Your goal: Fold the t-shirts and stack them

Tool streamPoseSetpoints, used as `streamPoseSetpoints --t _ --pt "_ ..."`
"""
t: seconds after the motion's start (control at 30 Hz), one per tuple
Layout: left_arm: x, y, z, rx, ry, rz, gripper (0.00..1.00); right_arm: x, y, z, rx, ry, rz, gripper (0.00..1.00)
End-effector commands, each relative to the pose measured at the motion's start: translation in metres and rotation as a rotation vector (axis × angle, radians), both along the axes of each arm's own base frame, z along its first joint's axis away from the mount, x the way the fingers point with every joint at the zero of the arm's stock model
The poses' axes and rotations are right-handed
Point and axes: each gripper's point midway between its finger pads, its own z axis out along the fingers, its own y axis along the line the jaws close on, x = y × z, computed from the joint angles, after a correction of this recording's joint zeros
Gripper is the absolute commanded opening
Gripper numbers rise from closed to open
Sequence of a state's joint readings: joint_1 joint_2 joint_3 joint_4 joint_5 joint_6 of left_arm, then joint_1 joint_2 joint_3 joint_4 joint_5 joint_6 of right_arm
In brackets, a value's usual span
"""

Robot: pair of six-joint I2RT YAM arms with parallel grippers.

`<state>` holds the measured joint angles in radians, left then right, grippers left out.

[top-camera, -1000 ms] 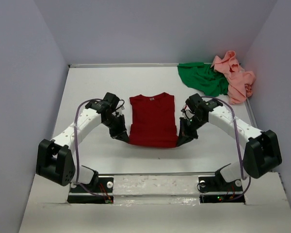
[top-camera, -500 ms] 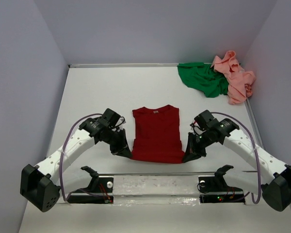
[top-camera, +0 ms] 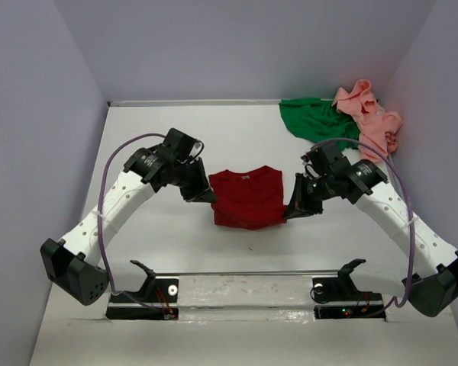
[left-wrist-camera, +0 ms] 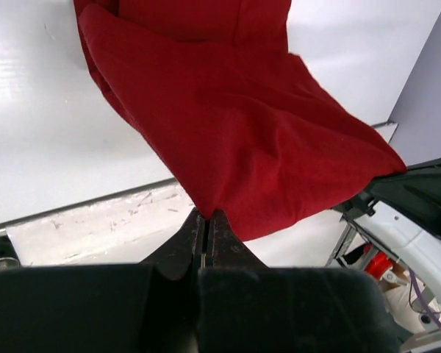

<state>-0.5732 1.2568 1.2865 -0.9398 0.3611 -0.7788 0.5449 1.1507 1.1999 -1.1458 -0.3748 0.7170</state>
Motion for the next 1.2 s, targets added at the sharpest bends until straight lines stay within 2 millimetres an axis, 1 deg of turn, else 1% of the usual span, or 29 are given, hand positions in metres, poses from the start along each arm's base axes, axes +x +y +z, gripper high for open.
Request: streamPoseSetpoints --t 0.0,0.03,0.07,0.1,0.13,0.17,0.2,0.23,0.33,0.37,0.4,0.43,0.47,0.5,0.53,0.57,0.6,0.63,0.67,0.7,0.73,0.8,0.83,0.93,0.97,1.1,1.13,1.17 --pt "0.025 -0.002 0.006 0.033 -0.037 0.033 0.00 0.023 -0.001 0.007 -0.062 -0.086 0.025 0.00" --pt "0.033 -0.005 0.003 0.035 -0.036 0.033 0.00 0.030 0.002 0.010 -0.060 -0.107 0.031 0.00" --pt "0.038 -0.005 0.002 0.034 -0.038 0.035 0.00 0.037 0.003 0.004 -0.089 -0.107 0.037 0.00" --pt "0.043 -0.006 0.000 0.035 -0.037 0.034 0.00 0.043 0.003 0.003 -0.105 -0.119 0.038 0.00" --pt "0.051 -0.008 -0.005 0.042 -0.032 0.035 0.00 0.052 0.004 0.007 -0.115 -0.146 0.043 0.00" --pt "0.055 -0.008 -0.006 0.046 -0.032 0.035 0.00 0.061 0.003 0.001 -0.142 -0.138 0.033 0.00" --pt "0.060 -0.007 -0.008 0.053 -0.032 0.035 0.00 0.068 0.001 -0.001 -0.165 -0.154 0.028 0.00" --pt "0.069 -0.005 -0.011 0.067 -0.029 0.038 0.00 0.079 -0.003 -0.002 -0.175 -0.162 0.006 0.00" --pt "0.086 0.004 -0.014 0.092 -0.040 0.054 0.00 0.102 -0.005 -0.013 -0.208 -0.172 -0.001 0.00" --pt "0.091 0.007 -0.020 0.104 -0.027 0.059 0.00 0.108 -0.006 -0.016 -0.215 -0.175 0.003 0.00" --pt "0.094 0.009 -0.020 0.106 -0.029 0.063 0.00 0.118 -0.009 -0.021 -0.231 -0.173 -0.007 0.00" --pt "0.100 0.017 -0.022 0.111 -0.028 0.076 0.00 0.123 -0.007 -0.022 -0.233 -0.183 -0.003 0.00" --pt "0.104 0.020 -0.026 0.119 -0.020 0.083 0.00 0.129 -0.010 -0.024 -0.240 -0.187 -0.004 0.00" --pt "0.111 0.028 -0.029 0.126 -0.016 0.098 0.00 0.139 -0.011 -0.027 -0.246 -0.191 -0.013 0.00" --pt "0.111 0.028 -0.028 0.126 -0.017 0.098 0.00 0.140 -0.010 -0.026 -0.243 -0.197 -0.007 0.00" --pt "0.116 0.034 -0.032 0.131 -0.010 0.109 0.00 0.147 -0.012 -0.031 -0.246 -0.191 -0.015 0.00" --pt "0.119 0.036 -0.033 0.132 -0.007 0.111 0.00 0.153 -0.015 -0.033 -0.249 -0.191 -0.023 0.00" --pt "0.121 0.039 -0.035 0.134 -0.005 0.113 0.00 0.158 -0.012 -0.033 -0.242 -0.207 -0.020 0.00" --pt "0.123 0.040 -0.039 0.135 0.004 0.115 0.00 0.163 -0.014 -0.039 -0.249 -0.197 -0.023 0.00" --pt "0.124 0.041 -0.042 0.138 0.010 0.110 0.00 0.168 -0.016 -0.040 -0.250 -0.200 -0.029 0.00" --pt "0.126 0.039 -0.047 0.134 0.020 0.101 0.00 0.176 -0.013 -0.043 -0.248 -0.212 -0.024 0.00" --pt "0.127 0.038 -0.051 0.129 0.028 0.096 0.00 0.185 -0.010 -0.047 -0.252 -0.223 -0.019 0.00" --pt "0.128 0.035 -0.057 0.122 0.039 0.091 0.00 0.193 -0.012 -0.048 -0.256 -0.233 -0.029 0.00" --pt "0.130 0.032 -0.065 0.112 0.051 0.085 0.00 0.206 -0.008 -0.053 -0.261 -0.236 -0.027 0.00" --pt "0.135 0.030 -0.070 0.111 0.053 0.085 0.00 0.215 -0.010 -0.055 -0.268 -0.243 -0.037 0.00" --pt "0.151 0.023 -0.079 0.101 0.052 0.078 0.00 0.227 -0.010 -0.059 -0.273 -0.243 -0.048 0.00" --pt "0.159 0.021 -0.074 0.095 0.033 0.077 0.00 0.230 -0.010 -0.060 -0.276 -0.242 -0.049 0.00" --pt "0.164 0.020 -0.079 0.108 0.039 0.077 0.00 0.231 -0.009 -0.061 -0.277 -0.242 -0.051 0.00"
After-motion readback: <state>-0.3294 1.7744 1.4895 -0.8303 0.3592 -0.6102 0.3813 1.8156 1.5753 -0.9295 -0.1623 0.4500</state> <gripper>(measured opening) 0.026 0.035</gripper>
